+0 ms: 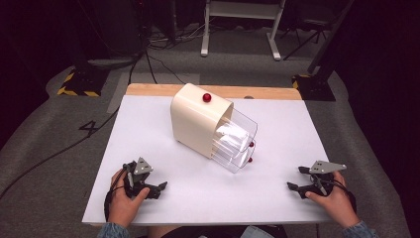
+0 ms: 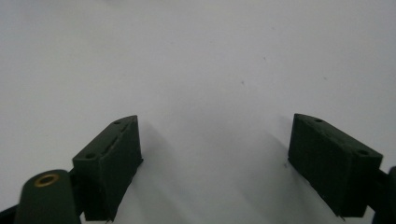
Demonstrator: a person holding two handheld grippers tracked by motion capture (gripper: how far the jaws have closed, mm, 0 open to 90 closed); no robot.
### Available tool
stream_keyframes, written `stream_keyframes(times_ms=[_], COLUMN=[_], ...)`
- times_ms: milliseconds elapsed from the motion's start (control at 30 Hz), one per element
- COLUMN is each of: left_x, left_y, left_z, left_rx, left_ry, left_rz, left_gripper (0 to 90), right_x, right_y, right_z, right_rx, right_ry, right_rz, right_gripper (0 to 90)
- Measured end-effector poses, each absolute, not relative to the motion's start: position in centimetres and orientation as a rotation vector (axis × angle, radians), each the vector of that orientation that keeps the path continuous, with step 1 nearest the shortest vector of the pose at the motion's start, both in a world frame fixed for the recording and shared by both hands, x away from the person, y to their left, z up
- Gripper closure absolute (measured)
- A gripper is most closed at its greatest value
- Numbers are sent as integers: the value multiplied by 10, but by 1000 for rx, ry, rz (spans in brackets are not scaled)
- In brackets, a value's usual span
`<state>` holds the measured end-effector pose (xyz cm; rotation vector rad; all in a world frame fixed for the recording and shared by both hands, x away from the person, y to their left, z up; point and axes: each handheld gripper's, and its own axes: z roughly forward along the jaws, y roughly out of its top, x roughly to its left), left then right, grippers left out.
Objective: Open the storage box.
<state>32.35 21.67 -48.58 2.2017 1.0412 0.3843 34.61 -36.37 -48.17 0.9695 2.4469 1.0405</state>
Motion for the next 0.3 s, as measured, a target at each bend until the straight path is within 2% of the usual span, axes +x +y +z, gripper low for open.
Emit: stream_keyframes(times_ms=[300], left_x=[323], left_y=[216], left_z=[-485], left_rx=[2210], left_ry=[1039], left_rz=[401], left_gripper=[64], right_x=[346], right_y=[-364], right_z=[-482], right_rx=[968], right_ry=[2440], right_rz=[1049], right_gripper=[159])
